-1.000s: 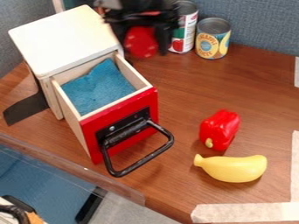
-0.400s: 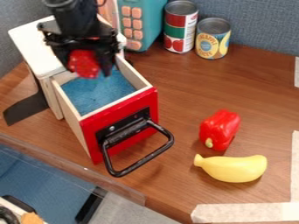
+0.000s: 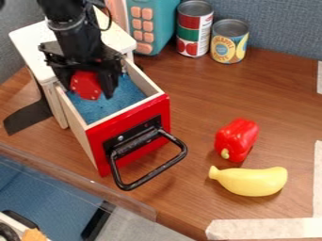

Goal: Put the red thing inside the drawer

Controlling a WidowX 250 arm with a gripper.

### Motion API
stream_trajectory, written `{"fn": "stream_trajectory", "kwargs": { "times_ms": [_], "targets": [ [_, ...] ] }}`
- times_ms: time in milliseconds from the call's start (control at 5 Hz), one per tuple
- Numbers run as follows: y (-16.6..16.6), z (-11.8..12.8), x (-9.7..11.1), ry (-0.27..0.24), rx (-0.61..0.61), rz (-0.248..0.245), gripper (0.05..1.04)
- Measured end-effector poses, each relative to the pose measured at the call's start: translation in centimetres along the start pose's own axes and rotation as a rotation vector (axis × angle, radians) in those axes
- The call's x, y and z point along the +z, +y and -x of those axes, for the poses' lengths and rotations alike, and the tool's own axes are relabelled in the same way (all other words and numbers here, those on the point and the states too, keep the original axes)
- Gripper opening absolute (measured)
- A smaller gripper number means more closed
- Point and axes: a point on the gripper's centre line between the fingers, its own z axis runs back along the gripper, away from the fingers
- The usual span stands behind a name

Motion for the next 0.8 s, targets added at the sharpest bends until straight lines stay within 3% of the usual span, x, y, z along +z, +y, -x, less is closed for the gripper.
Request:
{"fn": "stream_trajectory", "kwargs": {
  "times_ms": [200, 600, 800],
  "targets": [
    [0.19, 0.27, -1.14, 0.018, -0.015, -0.017, 0.842],
    [0.07, 0.53, -2.05, 0.049, -0.095, -0.057, 1.016],
    [-0.36, 0.46, -1.7, 0.067, -0.133, -0.033, 1.01]
  ]
}}
